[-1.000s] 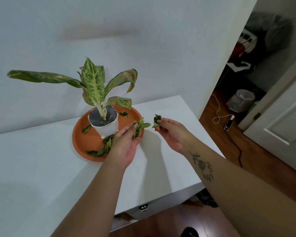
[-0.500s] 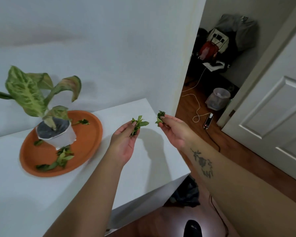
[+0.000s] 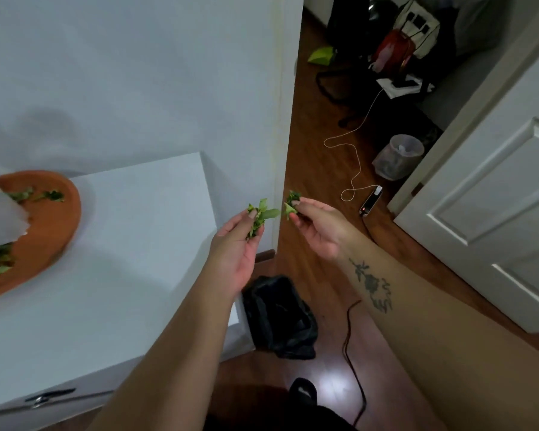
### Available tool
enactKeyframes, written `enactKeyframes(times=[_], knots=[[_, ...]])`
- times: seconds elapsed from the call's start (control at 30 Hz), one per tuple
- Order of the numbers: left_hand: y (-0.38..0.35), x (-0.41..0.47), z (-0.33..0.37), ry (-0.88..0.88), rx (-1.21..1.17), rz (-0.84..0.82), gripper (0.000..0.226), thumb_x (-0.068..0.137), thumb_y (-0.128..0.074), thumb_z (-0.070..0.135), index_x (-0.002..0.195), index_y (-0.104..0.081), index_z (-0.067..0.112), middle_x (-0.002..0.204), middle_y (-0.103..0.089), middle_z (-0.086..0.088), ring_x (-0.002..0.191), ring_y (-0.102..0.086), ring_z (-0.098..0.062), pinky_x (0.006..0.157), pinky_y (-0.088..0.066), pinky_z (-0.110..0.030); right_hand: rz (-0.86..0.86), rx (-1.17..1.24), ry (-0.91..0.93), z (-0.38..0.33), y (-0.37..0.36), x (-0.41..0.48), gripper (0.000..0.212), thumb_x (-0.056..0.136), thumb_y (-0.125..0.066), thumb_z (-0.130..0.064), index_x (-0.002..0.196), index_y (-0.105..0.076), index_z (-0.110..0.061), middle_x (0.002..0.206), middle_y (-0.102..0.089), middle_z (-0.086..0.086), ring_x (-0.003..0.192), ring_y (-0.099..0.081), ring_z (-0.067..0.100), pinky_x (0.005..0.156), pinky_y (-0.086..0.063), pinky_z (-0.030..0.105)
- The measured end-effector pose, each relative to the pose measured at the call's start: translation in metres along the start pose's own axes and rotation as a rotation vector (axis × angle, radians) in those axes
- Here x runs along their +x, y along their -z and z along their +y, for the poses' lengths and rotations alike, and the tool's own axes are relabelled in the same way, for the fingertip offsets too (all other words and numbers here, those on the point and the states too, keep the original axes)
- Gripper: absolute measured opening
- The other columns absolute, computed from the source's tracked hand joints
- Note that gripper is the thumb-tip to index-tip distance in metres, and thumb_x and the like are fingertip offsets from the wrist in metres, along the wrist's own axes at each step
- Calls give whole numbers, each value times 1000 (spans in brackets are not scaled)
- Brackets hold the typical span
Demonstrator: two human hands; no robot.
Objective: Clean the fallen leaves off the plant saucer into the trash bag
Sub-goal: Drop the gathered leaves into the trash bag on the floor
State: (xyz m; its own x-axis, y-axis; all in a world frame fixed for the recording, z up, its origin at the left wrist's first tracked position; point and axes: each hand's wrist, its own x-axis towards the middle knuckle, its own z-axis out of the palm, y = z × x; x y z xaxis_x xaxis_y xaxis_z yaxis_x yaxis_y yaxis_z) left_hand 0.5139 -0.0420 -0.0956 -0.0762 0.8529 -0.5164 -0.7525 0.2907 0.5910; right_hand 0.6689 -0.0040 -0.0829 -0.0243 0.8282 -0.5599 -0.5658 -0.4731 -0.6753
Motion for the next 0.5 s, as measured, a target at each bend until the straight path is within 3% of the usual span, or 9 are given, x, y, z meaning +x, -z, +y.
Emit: enactKeyframes(times=[0.27, 0.4, 0.5], knots=[[-20, 15, -86, 75, -120, 77, 16, 93, -62, -1, 109, -65, -2, 89, -75, -7, 82, -73, -9, 72, -59, -19, 75, 0, -43, 11, 73, 36, 10, 88, -59, 6, 98, -62, 2, 89, -67, 17, 64, -65, 15, 51, -53, 15], [2, 37, -125, 100, -123, 158, 23, 93, -61, -2, 115, -63, -4, 94, -73, -8, 84, -71, -10, 70, -58, -18, 86, 1, -79, 36, 105, 57, 8, 88, -59, 7, 94, -61, 2, 87, -66, 15, 73, -64, 17, 53, -54, 15], [31, 56, -154, 129, -74, 212, 28, 93, -62, 1, 120, -63, -4, 99, -74, -8, 87, -72, -9, 72, -58, -18, 90, 2, -106, 64, 128, 75, 8, 88, -58, 8, 86, -61, 1, 74, -69, 11, 70, -64, 16, 56, -55, 14]])
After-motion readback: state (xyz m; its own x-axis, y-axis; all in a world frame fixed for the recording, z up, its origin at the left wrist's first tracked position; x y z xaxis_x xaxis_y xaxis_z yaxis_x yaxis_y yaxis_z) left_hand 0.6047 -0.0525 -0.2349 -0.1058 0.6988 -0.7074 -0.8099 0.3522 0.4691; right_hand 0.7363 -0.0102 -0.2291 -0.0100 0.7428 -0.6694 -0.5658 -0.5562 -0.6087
